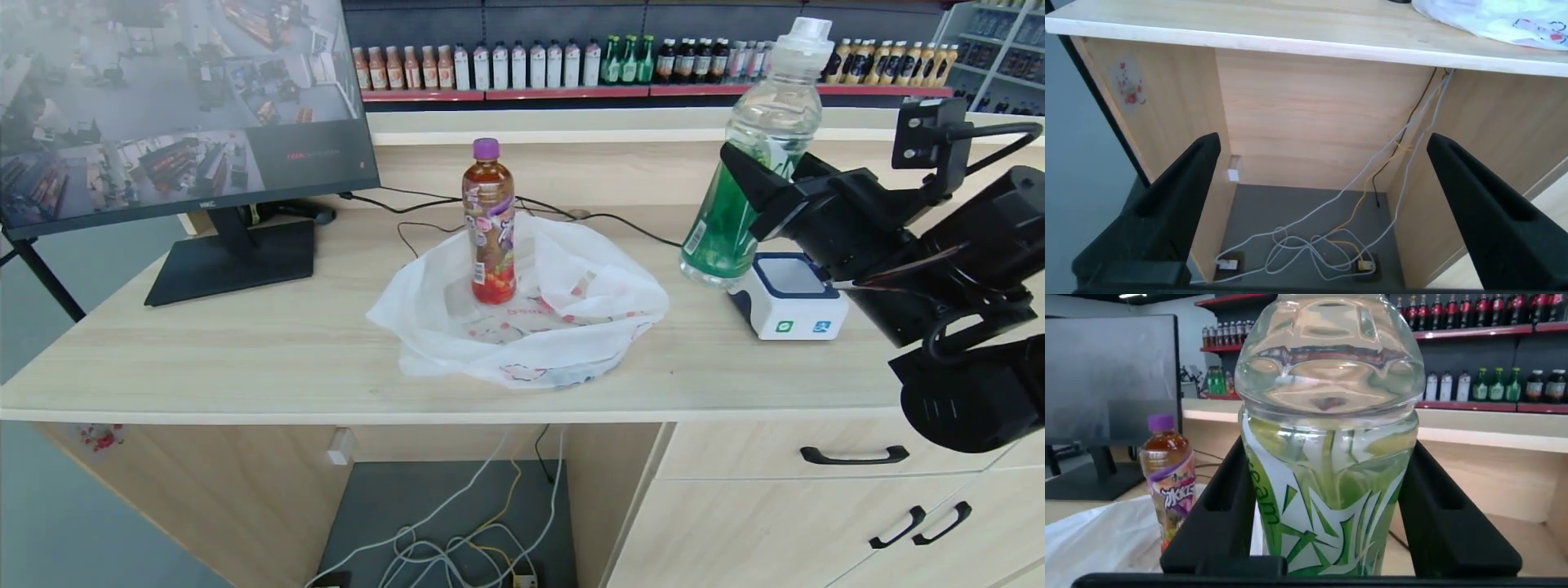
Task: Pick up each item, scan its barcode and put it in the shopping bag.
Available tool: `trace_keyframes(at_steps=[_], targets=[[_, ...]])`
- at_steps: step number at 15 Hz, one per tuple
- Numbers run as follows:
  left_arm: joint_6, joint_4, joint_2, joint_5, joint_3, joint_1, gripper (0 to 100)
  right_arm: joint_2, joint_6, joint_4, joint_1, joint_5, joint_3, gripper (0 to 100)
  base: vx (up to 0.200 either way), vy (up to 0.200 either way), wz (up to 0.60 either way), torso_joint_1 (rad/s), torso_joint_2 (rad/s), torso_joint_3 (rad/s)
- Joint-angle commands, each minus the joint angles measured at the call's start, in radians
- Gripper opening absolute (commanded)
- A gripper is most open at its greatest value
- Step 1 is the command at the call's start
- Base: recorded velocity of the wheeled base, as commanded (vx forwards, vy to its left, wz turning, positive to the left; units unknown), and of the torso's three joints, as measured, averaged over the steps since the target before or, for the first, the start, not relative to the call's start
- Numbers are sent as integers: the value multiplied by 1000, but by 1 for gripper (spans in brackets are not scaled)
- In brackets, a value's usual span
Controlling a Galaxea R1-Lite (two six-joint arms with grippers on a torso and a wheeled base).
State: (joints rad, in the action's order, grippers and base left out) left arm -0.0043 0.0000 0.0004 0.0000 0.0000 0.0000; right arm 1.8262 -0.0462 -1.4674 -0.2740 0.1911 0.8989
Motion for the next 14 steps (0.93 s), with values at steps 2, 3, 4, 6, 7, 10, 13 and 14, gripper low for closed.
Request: trace_keyframes(at_steps=[2,3,4,6,7,10,13,14], targets=[[0,0,0,0,0,0,100,19,17,131,-50,-9,146,0,0,0,0,0,0,0],[0,0,0,0,0,0,100,44,25,194,-79,-24,218,0,0,0,0,0,0,0],[0,0,0,0,0,0,100,68,26,216,-103,-41,270,0,0,0,0,0,0,0],[0,0,0,0,0,0,100,137,26,236,-171,-82,379,0,0,0,0,0,0,0],[0,0,0,0,0,0,100,171,26,236,-194,-94,417,0,0,0,0,0,0,0],[0,0,0,0,0,0,100,220,26,236,-237,-110,436,0,0,0,0,0,0,0],[0,0,0,0,0,0,100,251,25,228,-252,-121,434,0,0,0,0,0,0,0],[0,0,0,0,0,0,100,254,23,228,-252,-119,434,0,0,0,0,0,0,0]])
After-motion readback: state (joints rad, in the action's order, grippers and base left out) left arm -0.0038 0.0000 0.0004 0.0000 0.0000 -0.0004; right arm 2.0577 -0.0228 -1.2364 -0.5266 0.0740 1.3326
